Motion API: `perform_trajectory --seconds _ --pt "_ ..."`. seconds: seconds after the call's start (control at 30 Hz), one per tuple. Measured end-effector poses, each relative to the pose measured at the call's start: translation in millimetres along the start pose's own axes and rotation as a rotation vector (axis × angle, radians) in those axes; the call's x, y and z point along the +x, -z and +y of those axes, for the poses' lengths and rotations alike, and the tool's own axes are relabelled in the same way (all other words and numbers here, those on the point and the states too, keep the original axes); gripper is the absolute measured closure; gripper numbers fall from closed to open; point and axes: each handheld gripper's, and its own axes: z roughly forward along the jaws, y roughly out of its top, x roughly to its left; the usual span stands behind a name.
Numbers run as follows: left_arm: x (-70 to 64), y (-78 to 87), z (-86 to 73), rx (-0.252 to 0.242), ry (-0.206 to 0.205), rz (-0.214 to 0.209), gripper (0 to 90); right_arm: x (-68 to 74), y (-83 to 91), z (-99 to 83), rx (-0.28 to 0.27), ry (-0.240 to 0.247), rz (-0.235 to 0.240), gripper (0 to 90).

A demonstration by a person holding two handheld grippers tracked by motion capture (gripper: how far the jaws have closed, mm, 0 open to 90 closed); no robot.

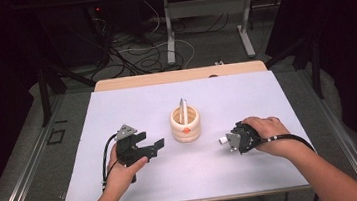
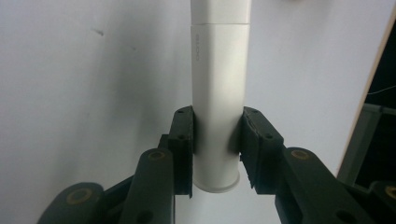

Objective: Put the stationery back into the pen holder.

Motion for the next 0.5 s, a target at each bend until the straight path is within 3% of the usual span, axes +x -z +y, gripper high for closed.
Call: perform_trajectory --seconds 0.13,0.33,0.4,0.43,0.5 --pt "0.3 0.3 0.1 0.000 -0.004 0.003 18.2 -0.5 6.3 7.5 -0.024 0.008 -0.055 67.4" --pt "0.1 0.0 0.1 -0.002 -0.002 0.000 18.2 -0.2 15.1 22.5 -0.041 0.076 -0.126 67.4" --pt "-0.1 -0.1 0.0 0.002 0.001 -0.002 18.3 2.5 16.8 26.1 -0.051 0.068 -0.144 67.4" --pt "-0.3 -0.2 -0.1 0.002 0.001 -0.003 18.5 0.5 19.3 29.4 -0.045 0.106 -0.162 67.4" --pt "-0.2 -0.3 -0.1 0.004 -0.009 -0.002 18.8 1.4 20.2 32.4 -0.055 0.117 -0.178 67.4"
